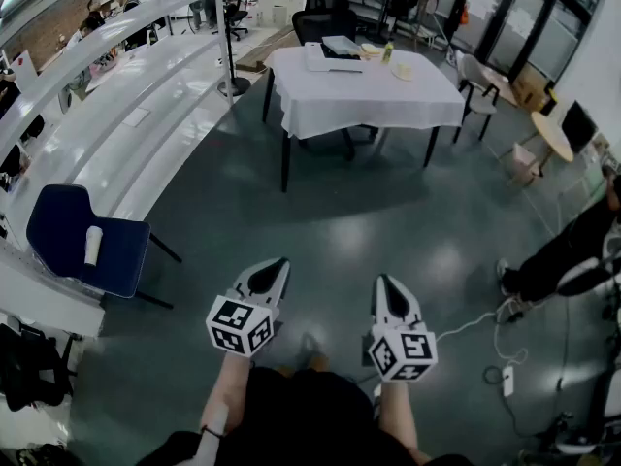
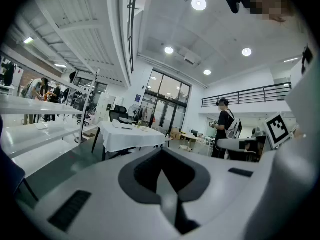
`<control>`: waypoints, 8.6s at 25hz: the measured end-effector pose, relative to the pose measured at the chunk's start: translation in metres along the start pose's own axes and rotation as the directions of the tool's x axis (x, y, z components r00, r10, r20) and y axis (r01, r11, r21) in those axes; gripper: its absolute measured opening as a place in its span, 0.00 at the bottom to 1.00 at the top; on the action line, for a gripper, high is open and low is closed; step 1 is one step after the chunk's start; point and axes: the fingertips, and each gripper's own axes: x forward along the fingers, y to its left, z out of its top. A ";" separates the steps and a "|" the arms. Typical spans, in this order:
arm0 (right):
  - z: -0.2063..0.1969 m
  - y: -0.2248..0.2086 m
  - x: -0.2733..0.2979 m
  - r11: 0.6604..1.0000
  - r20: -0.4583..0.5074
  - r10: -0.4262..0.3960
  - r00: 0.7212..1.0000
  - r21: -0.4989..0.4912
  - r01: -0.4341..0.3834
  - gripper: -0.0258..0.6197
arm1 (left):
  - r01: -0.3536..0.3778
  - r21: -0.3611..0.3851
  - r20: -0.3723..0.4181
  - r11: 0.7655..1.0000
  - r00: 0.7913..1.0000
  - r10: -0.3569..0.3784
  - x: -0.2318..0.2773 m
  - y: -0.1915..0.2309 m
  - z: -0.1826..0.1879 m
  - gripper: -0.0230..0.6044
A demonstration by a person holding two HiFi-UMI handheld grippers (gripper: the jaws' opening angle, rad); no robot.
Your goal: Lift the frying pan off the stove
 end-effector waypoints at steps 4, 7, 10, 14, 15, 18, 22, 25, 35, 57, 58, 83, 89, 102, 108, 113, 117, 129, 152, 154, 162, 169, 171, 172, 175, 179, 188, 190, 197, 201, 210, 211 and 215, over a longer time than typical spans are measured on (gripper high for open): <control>0.002 0.001 0.005 1.000 0.010 0.011 1.000 0.011 -0.011 0.05 | 0.006 0.014 0.004 1.000 1.000 -0.006 0.006 0.001 0.004 0.05; 0.003 -0.009 0.006 1.000 0.019 -0.004 1.000 0.024 0.004 0.05 | 0.007 0.019 0.011 1.000 1.000 -0.007 0.013 -0.002 0.007 0.05; 0.005 -0.019 0.009 0.999 0.022 -0.014 1.000 0.037 0.013 0.05 | 0.005 0.023 0.017 1.000 1.000 -0.005 0.021 -0.005 0.010 0.05; 0.007 -0.030 0.010 1.000 0.013 -0.011 1.000 0.016 0.010 0.05 | 0.007 0.032 0.021 0.999 1.000 -0.008 0.031 -0.014 0.010 0.05; 0.006 -0.032 0.010 1.000 0.009 -0.011 1.000 0.015 0.011 0.05 | 0.008 0.035 0.023 0.999 1.000 -0.008 0.034 -0.017 0.009 0.05; 0.000 -0.038 0.009 1.000 -0.001 -0.002 1.000 0.019 0.002 0.05 | -0.006 0.040 0.024 0.999 1.000 0.005 0.039 -0.022 0.003 0.05; -0.008 -0.045 0.012 0.999 -0.006 0.021 1.000 0.036 -0.021 0.05 | -0.025 0.073 0.018 0.997 1.000 0.024 0.046 -0.026 -0.003 0.05; -0.009 -0.047 0.018 0.998 -0.011 0.027 1.000 0.054 -0.026 0.05 | -0.021 0.063 0.028 0.998 0.999 0.019 0.053 -0.025 0.000 0.05; -0.002 -0.060 0.103 0.996 -0.029 0.046 0.999 0.078 -0.044 0.05 | 0.004 -0.009 0.025 1.000 1.000 -0.004 0.127 0.027 0.017 0.44; 0.080 -0.121 0.334 0.996 0.002 -0.058 0.998 0.069 0.057 0.05 | 0.043 -0.022 0.053 0.999 0.998 -0.042 0.326 0.182 0.127 0.50; 0.082 -0.121 0.340 0.996 0.004 -0.060 0.998 0.069 0.060 0.05 | 0.046 -0.020 0.055 0.999 0.998 -0.044 0.330 0.187 0.130 0.50; 0.092 -0.111 0.426 0.995 -0.015 -0.083 0.996 0.063 0.083 0.05 | 0.041 -0.040 0.028 0.998 0.999 -0.039 0.359 0.260 0.137 0.50; 0.094 -0.135 0.460 0.997 -0.027 -0.060 0.998 0.054 0.061 0.05 | 0.016 -0.042 0.038 0.999 0.999 -0.015 0.396 0.269 0.144 0.50; 0.140 -0.244 0.579 0.999 -0.031 -0.019 0.999 0.047 0.020 0.05 | -0.014 -0.044 0.048 0.999 0.999 0.016 0.547 0.284 0.184 0.50; 0.151 -0.288 0.625 0.999 -0.030 0.006 1.000 0.043 -0.005 0.05 | -0.045 -0.054 0.070 0.998 0.996 0.048 0.608 0.294 0.198 0.50; 0.164 -0.326 0.661 0.999 -0.020 0.017 1.000 0.040 -0.016 0.05 | -0.056 -0.058 0.086 0.997 0.994 0.061 0.657 0.299 0.209 0.50; 0.164 -0.348 0.683 0.999 -0.022 0.030 0.999 0.037 -0.030 0.05 | -0.077 -0.063 0.095 0.995 0.992 0.083 0.680 0.305 0.208 0.50; 0.152 -0.360 0.709 0.995 -0.075 0.072 0.995 0.069 -0.067 0.05 | -0.146 -0.117 0.049 0.982 0.987 0.153 0.690 0.318 0.192 0.50; 0.198 -0.405 0.868 0.996 -0.093 0.077 0.993 0.055 -0.072 0.05 | -0.092 -0.119 0.060 0.989 0.993 0.100 0.845 0.397 0.256 0.50; 0.207 -0.411 0.888 0.996 -0.091 0.072 0.993 0.055 -0.067 0.05 | -0.083 -0.117 0.063 0.990 0.994 0.091 0.863 0.407 0.267 0.50; 0.238 -0.427 0.968 0.997 -0.076 0.063 0.995 0.043 -0.060 0.05 | -0.070 -0.117 0.075 0.991 0.994 0.079 0.927 0.455 0.301 0.50; 0.250 -0.440 1.019 0.997 -0.079 0.060 0.995 0.046 -0.057 0.05 | -0.053 -0.119 0.076 0.992 0.995 0.063 0.974 0.484 0.317 0.50; 0.252 -0.445 1.032 0.997 -0.075 0.056 0.996 0.048 -0.053 0.05 | -0.053 -0.121 0.077 0.991 0.995 0.063 0.986 0.493 0.319 0.50; 0.252 -0.447 1.037 0.998 -0.075 0.053 0.996 0.049 -0.050 0.05 | -0.053 -0.124 0.077 0.991 0.995 0.063 0.991 0.497 0.320 0.50; 0.254 -0.453 1.050 0.998 -0.077 0.044 0.996 0.051 -0.040 0.05 | -0.045 -0.132 0.071 0.990 0.996 0.055 1.003 0.504 0.323 0.50; 0.258 -0.459 1.064 0.998 -0.069 0.032 0.997 0.061 -0.028 0.05 | -0.039 -0.126 0.068 0.991 0.997 0.048 1.016 0.512 0.326 0.50; 0.254 -0.476 1.079 0.994 -0.069 -0.001 0.998 0.113 0.009 0.05 | -0.003 -0.175 0.052 0.985 0.999 0.012 1.035 0.519 0.317 0.50; 0.260 -0.475 1.079 0.993 -0.069 -0.001 0.998 0.117 0.010 0.05 | 0.008 -0.188 0.047 0.982 0.999 0.001 1.036 0.516 0.316 0.50; 0.258 -0.477 1.096 0.993 -0.097 0.026 0.995 0.113 -0.015 0.05 | 0.050 -0.360 0.073 0.932 0.997 -0.025 1.044 0.512 0.303 0.50; 0.258 -0.484 1.119 0.995 -0.127 0.053 0.990 0.093 -0.041 0.05 | 0.078 -0.503 0.105 0.861 0.994 -0.028 1.059 0.518 0.298 0.50; 0.264 -0.505 1.166 0.990 -0.173 0.121 0.978 0.098 -0.105 0.05 | 0.115 -0.670 0.143 0.733 0.989 -0.025 1.111 0.528 0.295 0.50; 0.263 -0.509 1.173 0.989 -0.178 0.129 0.976 0.102 -0.112 0.05 | 0.127 -0.695 0.149 0.707 0.988 -0.031 1.118 0.529 0.294 0.50; 0.259 -0.520 1.198 0.984 -0.209 0.164 0.964 0.106 -0.145 0.05 | 0.121 -0.734 0.132 0.668 0.991 -0.035 1.143 0.532 0.286 0.51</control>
